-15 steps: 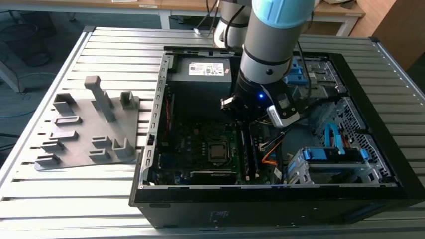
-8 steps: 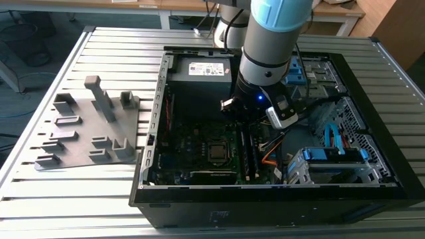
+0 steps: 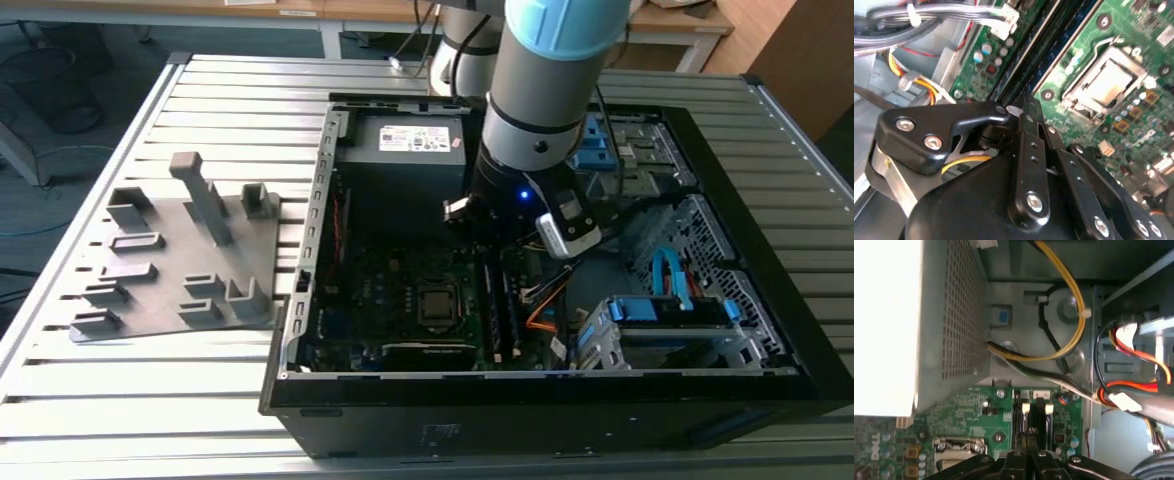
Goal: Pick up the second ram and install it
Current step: 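Press down the second ram until it locks into place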
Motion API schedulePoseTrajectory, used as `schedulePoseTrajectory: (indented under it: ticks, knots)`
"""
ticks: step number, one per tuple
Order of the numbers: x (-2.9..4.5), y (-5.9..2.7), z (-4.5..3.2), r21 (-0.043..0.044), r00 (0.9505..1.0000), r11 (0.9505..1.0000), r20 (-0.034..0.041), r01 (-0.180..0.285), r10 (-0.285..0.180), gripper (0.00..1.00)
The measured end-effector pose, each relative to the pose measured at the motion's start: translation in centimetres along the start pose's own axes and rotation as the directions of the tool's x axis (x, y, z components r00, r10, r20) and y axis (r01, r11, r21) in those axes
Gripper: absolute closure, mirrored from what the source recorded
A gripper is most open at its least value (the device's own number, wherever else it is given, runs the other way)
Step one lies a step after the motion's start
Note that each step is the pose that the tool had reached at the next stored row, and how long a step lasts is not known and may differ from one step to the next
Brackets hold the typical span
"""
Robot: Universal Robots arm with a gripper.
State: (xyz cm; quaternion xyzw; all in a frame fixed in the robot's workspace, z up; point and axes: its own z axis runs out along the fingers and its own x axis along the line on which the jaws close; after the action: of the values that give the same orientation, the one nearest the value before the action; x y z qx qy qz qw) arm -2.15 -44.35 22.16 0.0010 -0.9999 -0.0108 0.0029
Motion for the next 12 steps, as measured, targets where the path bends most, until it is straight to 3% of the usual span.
schedulePoseTrajectory:
  ticks: [6,12]
  knots:
    - [0.0,-2.33,-0.05,0.0032,1.0,1.0,0.0,0.0,0.0,0.9]
    - [0.01,-4.02,-0.05,0.0356,1.0,0.9994,-0.0001,0.0,0.0,0.9]
